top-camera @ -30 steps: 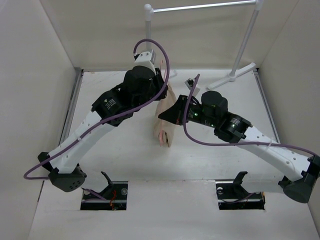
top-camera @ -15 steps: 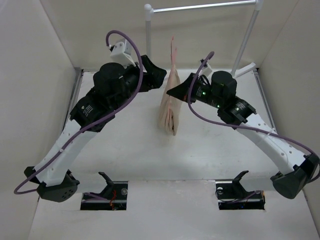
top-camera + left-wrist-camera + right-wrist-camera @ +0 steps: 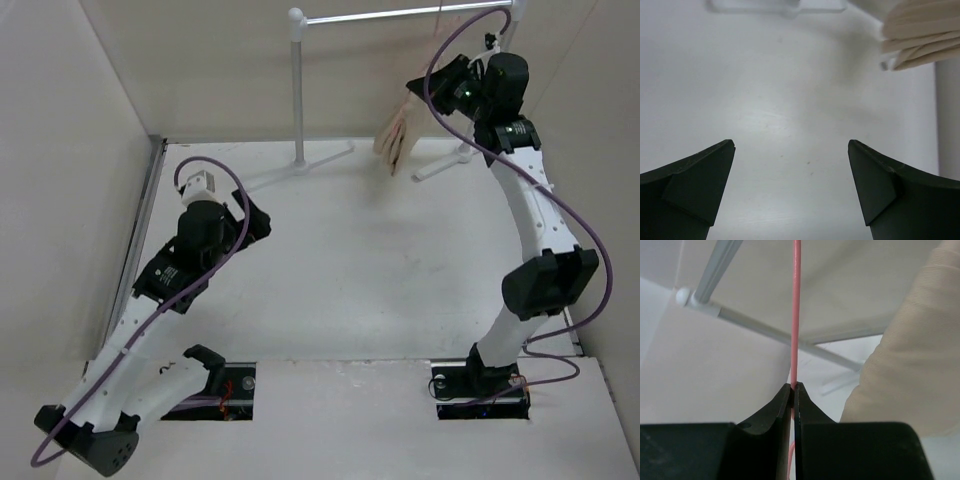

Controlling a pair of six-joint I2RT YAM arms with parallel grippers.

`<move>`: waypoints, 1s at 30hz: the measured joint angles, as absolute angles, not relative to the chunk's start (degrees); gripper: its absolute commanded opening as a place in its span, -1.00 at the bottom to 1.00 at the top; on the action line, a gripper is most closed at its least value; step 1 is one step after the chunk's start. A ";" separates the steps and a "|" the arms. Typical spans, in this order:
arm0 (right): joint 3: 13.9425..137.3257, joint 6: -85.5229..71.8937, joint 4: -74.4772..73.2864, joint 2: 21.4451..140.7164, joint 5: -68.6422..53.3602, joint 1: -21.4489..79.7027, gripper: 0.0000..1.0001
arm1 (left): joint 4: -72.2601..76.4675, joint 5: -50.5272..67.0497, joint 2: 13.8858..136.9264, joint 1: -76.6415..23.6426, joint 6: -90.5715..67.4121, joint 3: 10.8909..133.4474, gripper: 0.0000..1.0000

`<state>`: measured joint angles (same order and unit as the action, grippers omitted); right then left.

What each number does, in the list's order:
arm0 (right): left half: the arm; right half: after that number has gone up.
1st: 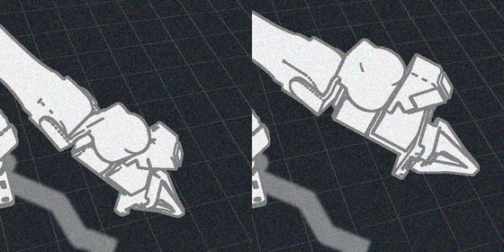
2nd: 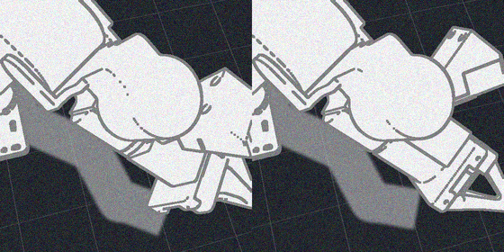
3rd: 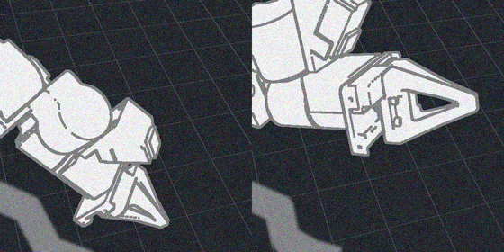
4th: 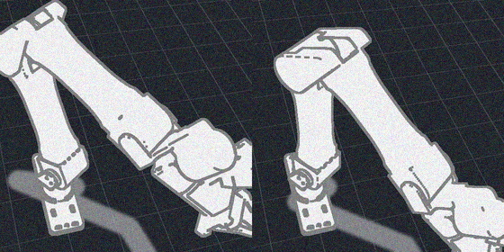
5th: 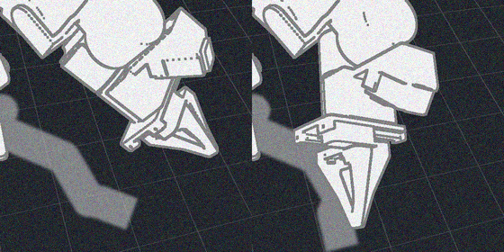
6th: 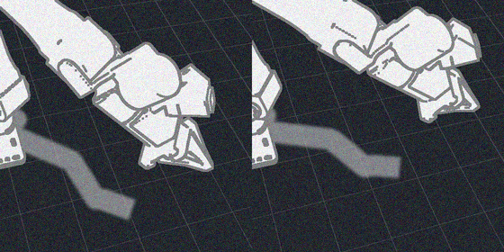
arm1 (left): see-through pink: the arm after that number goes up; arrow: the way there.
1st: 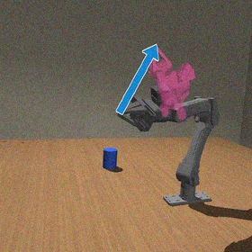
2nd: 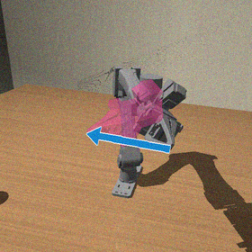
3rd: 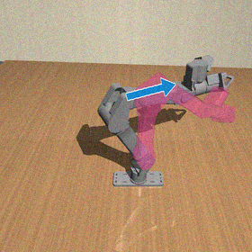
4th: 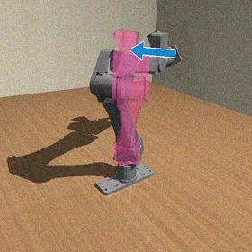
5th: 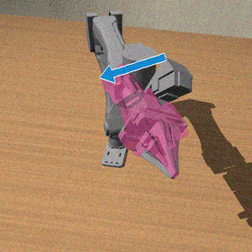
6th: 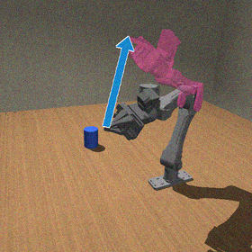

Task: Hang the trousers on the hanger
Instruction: Place the hanger at the clothesline.

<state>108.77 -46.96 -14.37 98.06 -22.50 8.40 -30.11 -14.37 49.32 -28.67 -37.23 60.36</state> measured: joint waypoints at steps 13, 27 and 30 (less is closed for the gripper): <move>129.29 -46.26 -21.39 116.07 -28.34 2.24 -0.97 | -34.17 -11.05 41.04 -22.65 -43.59 46.33 1.00; 108.99 -47.62 -12.67 108.53 -26.87 0.93 0.52 | -33.19 -8.86 43.68 -22.37 -45.52 46.30 1.00; 108.90 -47.88 -12.78 107.53 -26.46 0.21 1.00 | -32.82 -8.60 44.40 -22.28 -45.60 46.30 1.00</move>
<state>108.90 -47.88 -12.78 107.53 -26.46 0.21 -32.82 -8.60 44.40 -22.28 -45.60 46.30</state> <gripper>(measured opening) 0.962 0.997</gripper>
